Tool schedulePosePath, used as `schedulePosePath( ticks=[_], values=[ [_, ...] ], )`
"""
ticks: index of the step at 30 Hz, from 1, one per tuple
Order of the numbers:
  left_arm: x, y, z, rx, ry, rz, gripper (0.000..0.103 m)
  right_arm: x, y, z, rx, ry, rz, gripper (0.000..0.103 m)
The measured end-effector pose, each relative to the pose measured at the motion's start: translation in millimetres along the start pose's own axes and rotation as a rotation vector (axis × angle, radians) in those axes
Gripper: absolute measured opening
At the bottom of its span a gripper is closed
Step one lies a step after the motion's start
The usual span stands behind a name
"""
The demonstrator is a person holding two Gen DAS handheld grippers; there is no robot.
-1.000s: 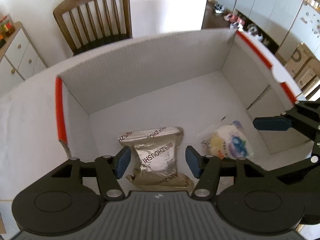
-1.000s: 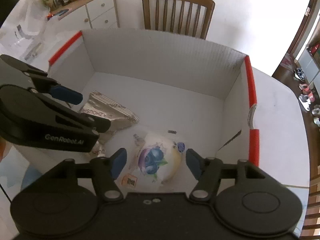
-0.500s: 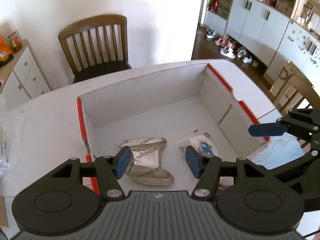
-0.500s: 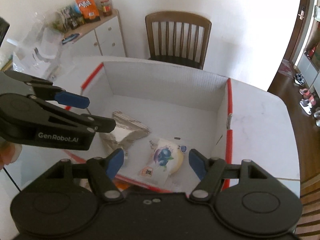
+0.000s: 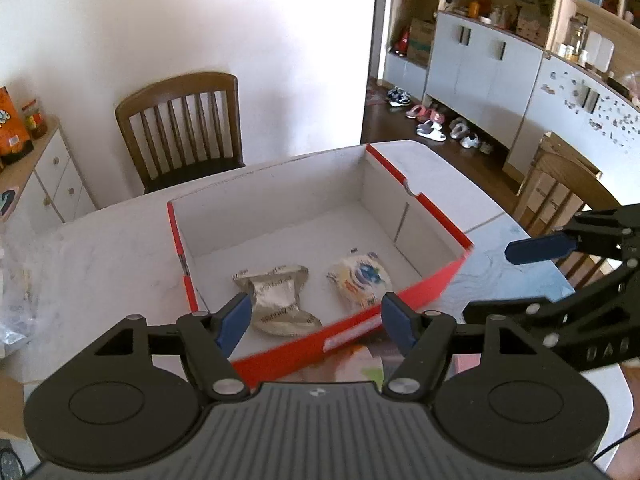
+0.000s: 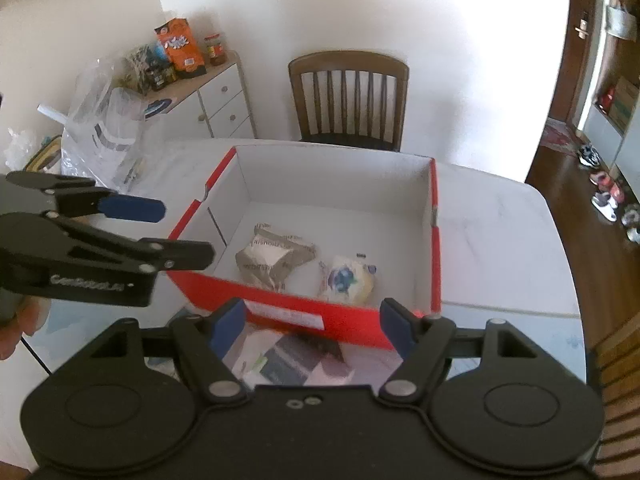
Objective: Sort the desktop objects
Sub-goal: 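Move the left tool to the chicken-sausage bag while the right tool grasps the yellow bread plush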
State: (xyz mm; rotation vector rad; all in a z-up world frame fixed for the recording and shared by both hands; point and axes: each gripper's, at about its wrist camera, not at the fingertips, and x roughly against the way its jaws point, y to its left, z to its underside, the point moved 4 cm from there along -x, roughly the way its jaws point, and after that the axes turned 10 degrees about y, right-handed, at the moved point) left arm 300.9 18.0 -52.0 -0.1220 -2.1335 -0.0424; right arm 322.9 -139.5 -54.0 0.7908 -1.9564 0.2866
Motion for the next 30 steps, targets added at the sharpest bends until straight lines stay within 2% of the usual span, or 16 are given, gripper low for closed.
schedulePosePath(
  ticks=[4, 12, 20, 23, 30],
  values=[
    [9, -4, 18, -0.017, -0.008, 0.012, 0.072, 11, 1, 18, -0.019, -0.004, 0.007, 0.075],
    [13, -12, 53, -0.03, 0.001, 0.043, 0.081, 19, 0, 53, -0.068, -0.014, 0.047, 0.079],
    [1, -15, 81, -0.025, 0.036, 0.047, 0.086, 13, -6, 88, -0.121, -0.012, 0.081, 0.081],
    [-5, -16, 91, -0.022, 0.044, 0.037, 0.093, 9, -9, 99, -0.15, -0.006, 0.08, 0.083],
    [-19, -18, 110, -0.019, 0.063, 0.015, 0.1, -2, -13, 124, -0.175, 0.016, 0.091, 0.089]
  ],
)
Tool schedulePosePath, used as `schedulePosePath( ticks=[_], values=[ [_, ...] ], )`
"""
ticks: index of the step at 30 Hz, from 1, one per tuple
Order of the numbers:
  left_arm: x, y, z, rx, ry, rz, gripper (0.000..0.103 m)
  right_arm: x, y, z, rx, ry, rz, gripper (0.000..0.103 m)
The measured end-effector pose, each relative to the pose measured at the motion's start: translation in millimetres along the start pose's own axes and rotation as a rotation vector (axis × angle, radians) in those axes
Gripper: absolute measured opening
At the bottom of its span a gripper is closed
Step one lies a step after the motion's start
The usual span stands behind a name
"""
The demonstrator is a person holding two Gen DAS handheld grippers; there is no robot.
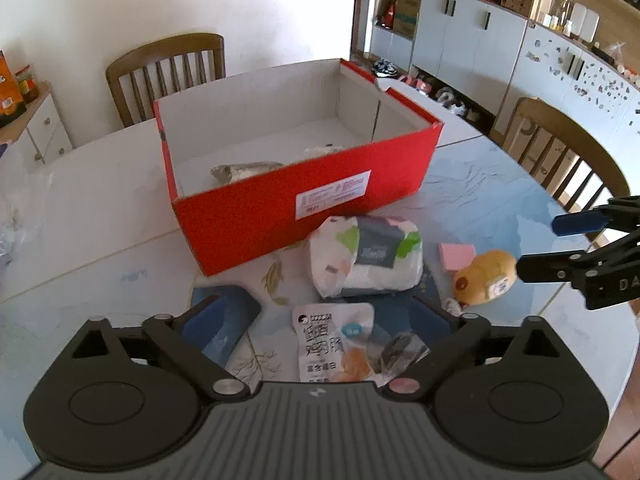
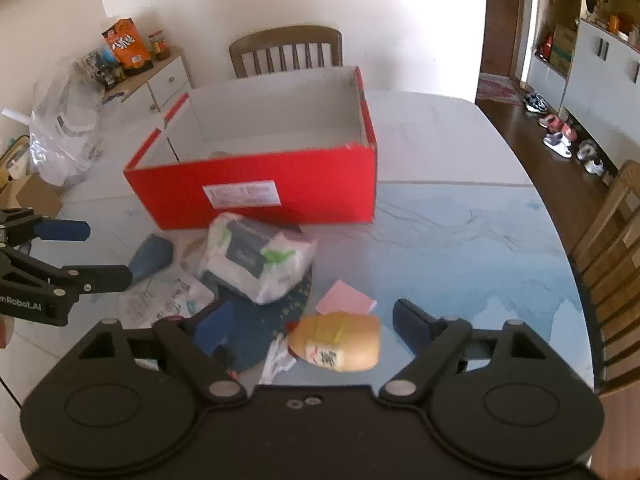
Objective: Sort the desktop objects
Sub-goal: 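Move the left tool to the chicken-sausage bag while the right tool grasps the yellow bread plush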
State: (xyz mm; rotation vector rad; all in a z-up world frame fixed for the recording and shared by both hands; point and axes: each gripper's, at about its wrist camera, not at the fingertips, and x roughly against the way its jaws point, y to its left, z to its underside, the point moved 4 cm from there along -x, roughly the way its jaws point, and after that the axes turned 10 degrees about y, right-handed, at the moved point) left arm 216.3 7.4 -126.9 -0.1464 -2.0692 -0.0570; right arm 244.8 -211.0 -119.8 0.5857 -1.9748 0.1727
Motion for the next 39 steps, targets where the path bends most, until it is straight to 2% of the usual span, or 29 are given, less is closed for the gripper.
schedulePosePath(
  ticks=[2, 12, 27, 39],
  values=[
    [-6, -1, 4, -0.009, 0.002, -0.009, 0.101, -3, -2, 4, -0.006, 0.001, 0.009, 0.092],
    [-38, -4, 17, -0.033, 0.001, -0.007, 0.103, -25, -9, 15, -0.035, 0.022, 0.02, 0.094],
    [-82, 0, 14, 0.012, 0.098, -0.011, 0.103, -53, -14, 16, -0.069, 0.052, 0.031, 0.094],
    [-98, 6, 16, 0.038, 0.151, 0.052, 0.102, -67, -12, 11, -0.064, 0.074, 0.029, 0.094]
  ],
)
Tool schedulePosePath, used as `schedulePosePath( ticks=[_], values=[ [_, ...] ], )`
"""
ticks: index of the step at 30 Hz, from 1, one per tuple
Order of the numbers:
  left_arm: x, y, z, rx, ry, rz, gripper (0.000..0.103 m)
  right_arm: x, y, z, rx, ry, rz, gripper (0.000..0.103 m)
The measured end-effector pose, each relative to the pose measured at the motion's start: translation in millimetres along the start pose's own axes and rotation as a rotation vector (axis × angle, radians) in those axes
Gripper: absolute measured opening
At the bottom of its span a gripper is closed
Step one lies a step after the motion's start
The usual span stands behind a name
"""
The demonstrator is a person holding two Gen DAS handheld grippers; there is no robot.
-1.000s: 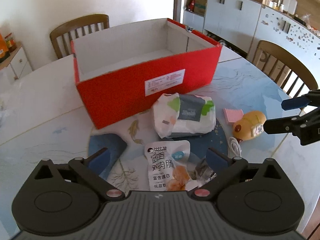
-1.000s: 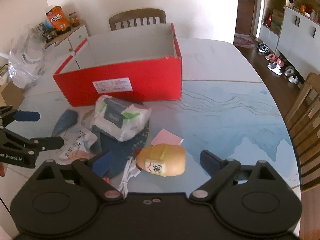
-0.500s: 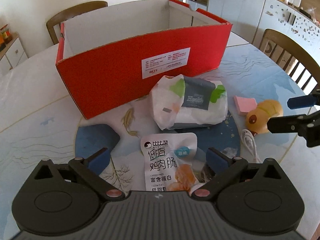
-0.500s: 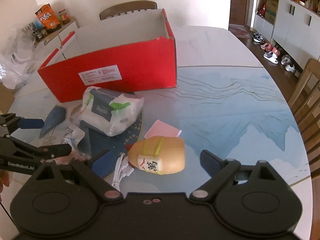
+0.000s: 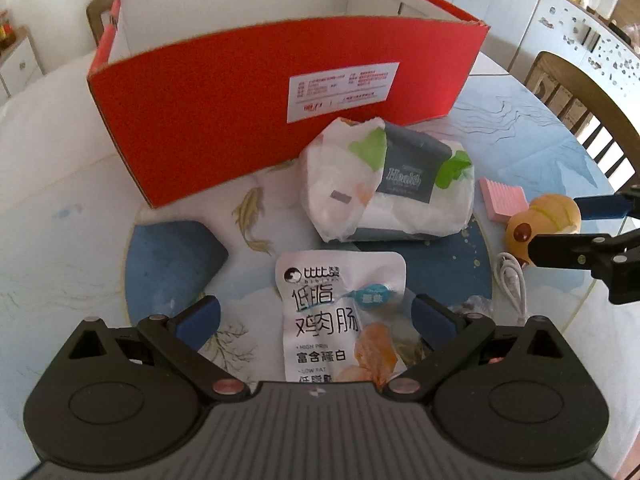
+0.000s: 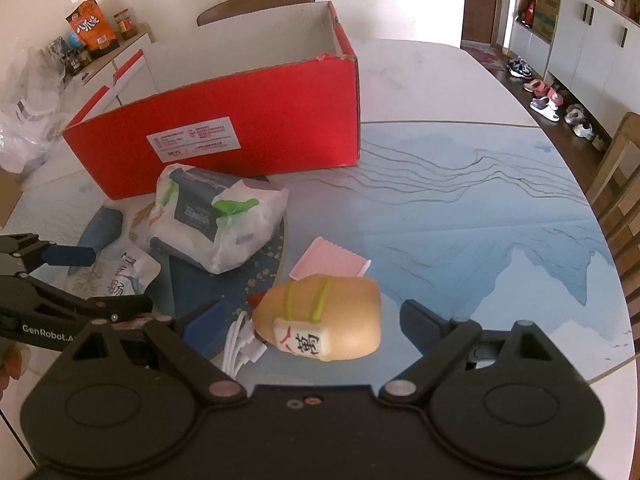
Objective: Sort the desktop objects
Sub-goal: 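Move the left tool to the chicken-sausage bag while the right tool grasps the yellow bread plush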
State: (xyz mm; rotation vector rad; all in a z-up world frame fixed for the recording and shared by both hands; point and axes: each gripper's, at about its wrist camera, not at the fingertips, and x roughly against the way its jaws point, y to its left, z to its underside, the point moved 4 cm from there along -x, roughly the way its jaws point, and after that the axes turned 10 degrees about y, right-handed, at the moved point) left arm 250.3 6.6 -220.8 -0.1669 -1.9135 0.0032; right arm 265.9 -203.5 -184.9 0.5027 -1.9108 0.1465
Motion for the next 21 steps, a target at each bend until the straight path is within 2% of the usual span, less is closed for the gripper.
schedulePosePath(
  ticks=[6, 14, 18, 21],
  values=[
    [-0.5, -5.3, 0.6, -0.024, 0.002, -0.026, 0.101, -5.5, -1.0, -1.4, -0.009, 0.014, 0.002, 0.092],
    [2.1, -8.5, -0.7, -0.039, -0.012, -0.036, 0.088, -10.0, -0.8, 0.1, -0.007, 0.029, 0.009, 0.087],
    [3.7, -5.7, -1.2, -0.041, -0.021, -0.03, 0.08, -10.5, -1.9, 0.3, -0.01, 0.027, 0.011, 0.086],
    [6.8, -4.0, -2.6, -0.039, -0.028, -0.03, 0.067, -10.6, -2.0, 0.5, -0.012, 0.027, 0.003, 0.083]
  ],
)
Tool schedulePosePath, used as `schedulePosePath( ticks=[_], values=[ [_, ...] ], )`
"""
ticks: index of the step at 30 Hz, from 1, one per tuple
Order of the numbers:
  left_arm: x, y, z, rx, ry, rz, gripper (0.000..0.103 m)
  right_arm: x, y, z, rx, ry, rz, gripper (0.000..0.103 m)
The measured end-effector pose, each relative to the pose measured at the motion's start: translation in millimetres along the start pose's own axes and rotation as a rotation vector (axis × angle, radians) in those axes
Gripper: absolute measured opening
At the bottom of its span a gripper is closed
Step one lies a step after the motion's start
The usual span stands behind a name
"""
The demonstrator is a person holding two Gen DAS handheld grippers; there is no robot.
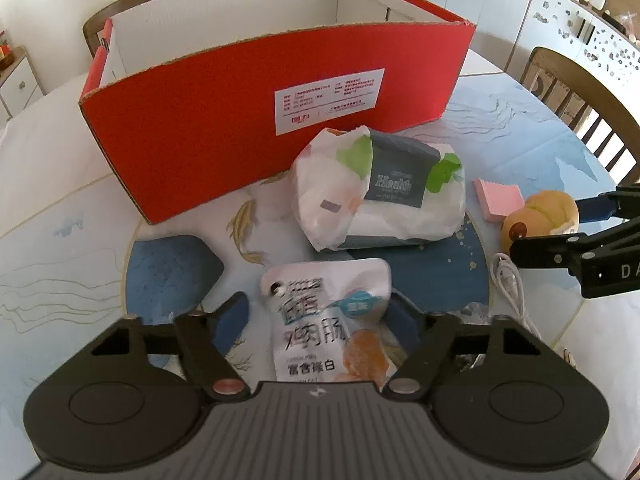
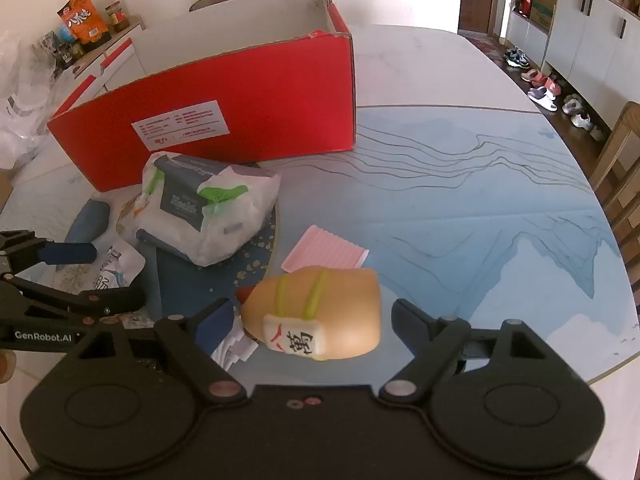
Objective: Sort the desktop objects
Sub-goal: 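Move the left tool to the chicken-sausage bag while the right tool grasps the yellow bread plush, then grasp the chicken-sausage snack bag with the left tool and lift it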
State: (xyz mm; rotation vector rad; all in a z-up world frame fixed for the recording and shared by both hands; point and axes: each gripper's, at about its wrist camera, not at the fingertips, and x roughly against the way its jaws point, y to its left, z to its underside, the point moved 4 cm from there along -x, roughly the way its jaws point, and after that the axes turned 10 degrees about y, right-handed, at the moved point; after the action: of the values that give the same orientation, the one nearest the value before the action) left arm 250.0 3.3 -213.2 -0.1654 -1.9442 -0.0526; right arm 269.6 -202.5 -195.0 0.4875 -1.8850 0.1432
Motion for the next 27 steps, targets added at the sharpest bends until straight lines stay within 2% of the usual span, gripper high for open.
schedulePosePath(
  ticks=[5, 22, 24, 27],
  values=[
    [2, 3, 2, 0.01, -0.004, 0.023, 0.067, 1, 1, 0, 0.004, -0.002, 0.001, 0.074],
    [14, 13, 6, 0.109, -0.038, 0.063, 0.065, 21, -2, -3, 0.015, -0.034, -0.014, 0.071],
    [19, 14, 5, 0.107, -0.046, 0.071, 0.044, 24, -2, -4, 0.014, -0.04, -0.017, 0.071],
    [24, 16, 2, 0.115, -0.049, 0.069, 0.04, 29, -1, -7, 0.014, -0.047, -0.027, 0.071]
  ],
)
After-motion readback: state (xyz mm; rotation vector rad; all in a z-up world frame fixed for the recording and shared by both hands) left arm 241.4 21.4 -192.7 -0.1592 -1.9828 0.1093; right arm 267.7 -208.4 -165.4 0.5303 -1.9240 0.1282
